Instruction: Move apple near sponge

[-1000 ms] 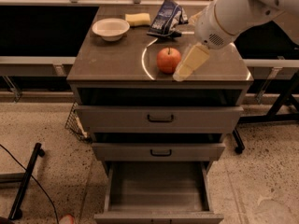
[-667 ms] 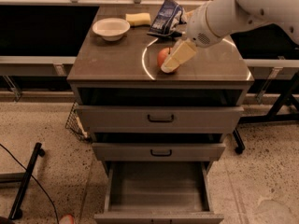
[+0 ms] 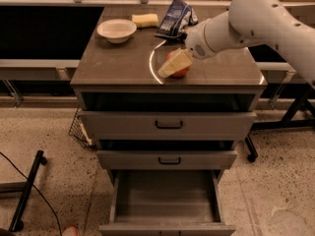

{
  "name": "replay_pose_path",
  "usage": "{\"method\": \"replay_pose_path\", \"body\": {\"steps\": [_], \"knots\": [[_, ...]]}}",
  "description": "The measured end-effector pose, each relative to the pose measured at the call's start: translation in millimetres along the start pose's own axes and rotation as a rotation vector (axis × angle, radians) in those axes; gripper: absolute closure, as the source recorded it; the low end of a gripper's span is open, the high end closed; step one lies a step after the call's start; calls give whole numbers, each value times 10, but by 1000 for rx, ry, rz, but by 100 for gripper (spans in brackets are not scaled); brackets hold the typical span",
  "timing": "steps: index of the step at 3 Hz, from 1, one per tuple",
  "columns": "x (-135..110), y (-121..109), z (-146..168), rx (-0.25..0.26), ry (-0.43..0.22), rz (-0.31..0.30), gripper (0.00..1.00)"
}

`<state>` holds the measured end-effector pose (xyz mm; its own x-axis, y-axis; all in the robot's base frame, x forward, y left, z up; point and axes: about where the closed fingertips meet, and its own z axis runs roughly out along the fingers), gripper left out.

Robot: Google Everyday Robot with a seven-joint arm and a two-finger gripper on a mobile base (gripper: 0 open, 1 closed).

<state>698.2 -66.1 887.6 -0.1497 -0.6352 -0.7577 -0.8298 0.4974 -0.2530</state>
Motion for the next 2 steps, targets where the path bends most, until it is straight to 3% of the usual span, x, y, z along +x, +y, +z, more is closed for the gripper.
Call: {"method": "replay_pose_path", "body": {"steps": [2], "knots": [[226,-60,230,-4,-7,109,0]]}}
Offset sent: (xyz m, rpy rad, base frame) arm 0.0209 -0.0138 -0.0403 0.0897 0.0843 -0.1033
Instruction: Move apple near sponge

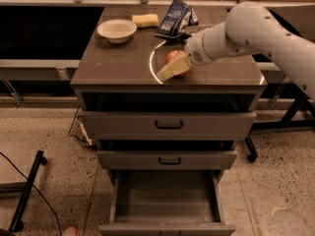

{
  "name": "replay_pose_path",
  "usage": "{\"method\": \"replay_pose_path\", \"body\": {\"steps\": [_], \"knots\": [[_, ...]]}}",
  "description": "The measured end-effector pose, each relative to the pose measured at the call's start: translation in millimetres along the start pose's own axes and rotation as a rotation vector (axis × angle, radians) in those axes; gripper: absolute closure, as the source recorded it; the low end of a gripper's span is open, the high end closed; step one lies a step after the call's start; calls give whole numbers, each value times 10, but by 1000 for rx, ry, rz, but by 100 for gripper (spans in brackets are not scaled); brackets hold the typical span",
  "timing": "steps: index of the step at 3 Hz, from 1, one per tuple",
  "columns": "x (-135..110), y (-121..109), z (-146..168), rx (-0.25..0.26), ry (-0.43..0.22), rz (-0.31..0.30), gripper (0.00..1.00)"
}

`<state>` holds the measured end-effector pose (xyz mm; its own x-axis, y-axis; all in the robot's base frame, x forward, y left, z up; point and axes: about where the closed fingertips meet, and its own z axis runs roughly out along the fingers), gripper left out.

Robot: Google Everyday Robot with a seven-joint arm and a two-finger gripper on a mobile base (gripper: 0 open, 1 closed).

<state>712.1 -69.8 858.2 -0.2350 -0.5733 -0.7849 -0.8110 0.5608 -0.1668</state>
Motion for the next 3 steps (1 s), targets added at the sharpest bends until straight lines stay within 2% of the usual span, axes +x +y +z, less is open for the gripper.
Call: {"method": "replay_pose_path", "body": {"steps": [1,3], "knots": [[0,15,23,-4,1,0,16],[-1,46,68,-12,2,-1,62]]}}
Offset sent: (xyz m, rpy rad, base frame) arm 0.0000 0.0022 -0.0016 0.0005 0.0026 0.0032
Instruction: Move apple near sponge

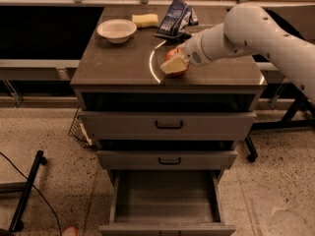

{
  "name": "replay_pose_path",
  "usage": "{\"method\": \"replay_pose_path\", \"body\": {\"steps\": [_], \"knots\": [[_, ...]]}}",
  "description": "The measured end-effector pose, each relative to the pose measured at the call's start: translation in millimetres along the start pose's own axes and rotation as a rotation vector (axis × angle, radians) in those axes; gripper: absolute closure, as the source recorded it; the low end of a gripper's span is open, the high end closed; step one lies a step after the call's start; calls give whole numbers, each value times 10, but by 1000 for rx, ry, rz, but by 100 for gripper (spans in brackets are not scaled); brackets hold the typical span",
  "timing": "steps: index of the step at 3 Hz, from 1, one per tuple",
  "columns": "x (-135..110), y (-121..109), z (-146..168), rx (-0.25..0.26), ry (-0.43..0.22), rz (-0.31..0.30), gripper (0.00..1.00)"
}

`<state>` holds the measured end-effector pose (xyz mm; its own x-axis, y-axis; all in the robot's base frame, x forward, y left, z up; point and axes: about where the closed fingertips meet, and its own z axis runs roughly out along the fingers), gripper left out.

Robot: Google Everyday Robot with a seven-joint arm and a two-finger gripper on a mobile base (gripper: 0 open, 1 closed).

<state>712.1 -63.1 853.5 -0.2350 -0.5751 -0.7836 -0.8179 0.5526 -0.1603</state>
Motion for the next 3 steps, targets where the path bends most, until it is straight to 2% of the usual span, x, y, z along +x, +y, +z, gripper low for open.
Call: {"method": "replay_pose_path", "body": {"steps": [1,2,3], "knots": [[0,14,21,-4,1,0,84],[-1,29,44,-8,1,-1,100],[-1,30,45,-8,1,-1,100]]}}
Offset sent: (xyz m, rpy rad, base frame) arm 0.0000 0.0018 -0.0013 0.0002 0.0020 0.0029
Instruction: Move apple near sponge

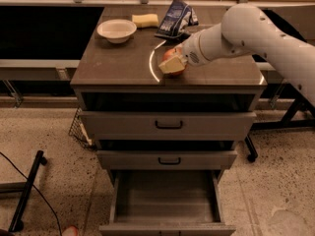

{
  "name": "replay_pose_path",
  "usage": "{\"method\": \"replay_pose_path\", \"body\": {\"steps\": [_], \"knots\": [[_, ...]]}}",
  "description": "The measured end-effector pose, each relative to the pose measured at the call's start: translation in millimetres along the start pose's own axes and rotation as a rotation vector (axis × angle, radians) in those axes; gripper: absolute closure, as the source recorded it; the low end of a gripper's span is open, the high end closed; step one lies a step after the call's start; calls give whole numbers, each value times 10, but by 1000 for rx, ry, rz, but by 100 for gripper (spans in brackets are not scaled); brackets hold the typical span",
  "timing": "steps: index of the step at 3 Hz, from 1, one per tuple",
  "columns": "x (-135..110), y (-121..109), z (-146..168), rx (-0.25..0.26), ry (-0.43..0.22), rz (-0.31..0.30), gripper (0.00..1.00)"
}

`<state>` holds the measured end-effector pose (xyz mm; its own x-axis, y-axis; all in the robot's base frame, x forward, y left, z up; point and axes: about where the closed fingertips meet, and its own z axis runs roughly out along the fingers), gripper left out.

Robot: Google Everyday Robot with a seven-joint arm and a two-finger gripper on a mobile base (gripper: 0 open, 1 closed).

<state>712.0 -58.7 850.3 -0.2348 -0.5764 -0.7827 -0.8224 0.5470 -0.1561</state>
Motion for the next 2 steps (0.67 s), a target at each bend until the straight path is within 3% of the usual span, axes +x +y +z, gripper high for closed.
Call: {"method": "replay_pose_path", "body": {"steps": [2], "knots": [[-16,-4,-12,0,0,0,100]]}}
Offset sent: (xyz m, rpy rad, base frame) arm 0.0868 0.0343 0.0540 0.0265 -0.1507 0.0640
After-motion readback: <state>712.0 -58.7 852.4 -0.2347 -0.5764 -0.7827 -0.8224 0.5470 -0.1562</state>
